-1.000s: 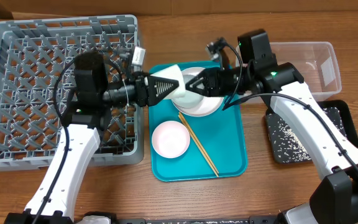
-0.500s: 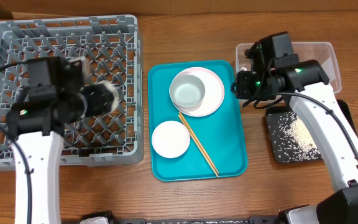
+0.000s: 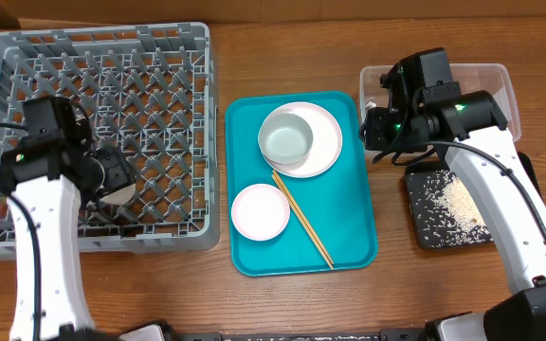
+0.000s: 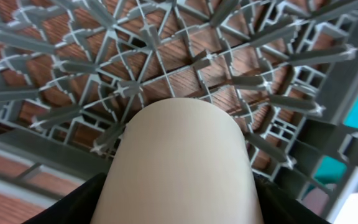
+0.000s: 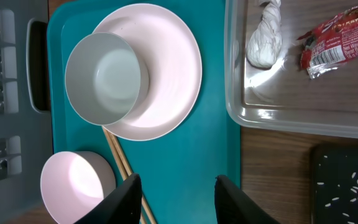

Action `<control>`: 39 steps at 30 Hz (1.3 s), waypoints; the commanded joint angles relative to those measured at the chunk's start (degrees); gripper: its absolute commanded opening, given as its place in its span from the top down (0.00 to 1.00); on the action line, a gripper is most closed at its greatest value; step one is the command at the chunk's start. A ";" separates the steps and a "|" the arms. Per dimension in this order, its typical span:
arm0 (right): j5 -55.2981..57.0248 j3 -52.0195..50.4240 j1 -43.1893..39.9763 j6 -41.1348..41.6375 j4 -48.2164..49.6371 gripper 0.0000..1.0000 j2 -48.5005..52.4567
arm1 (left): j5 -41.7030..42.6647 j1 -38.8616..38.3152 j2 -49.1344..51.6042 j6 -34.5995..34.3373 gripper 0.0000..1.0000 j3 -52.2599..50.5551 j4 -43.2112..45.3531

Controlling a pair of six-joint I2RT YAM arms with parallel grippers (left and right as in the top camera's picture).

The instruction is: Sort waste into correct bins and load items into the dishwasher

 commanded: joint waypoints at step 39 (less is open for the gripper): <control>0.42 1.66 -0.20 -0.39 -0.50 0.59 -1.25 | -0.50 -0.02 10.27 -0.76 0.74 -0.98 7.76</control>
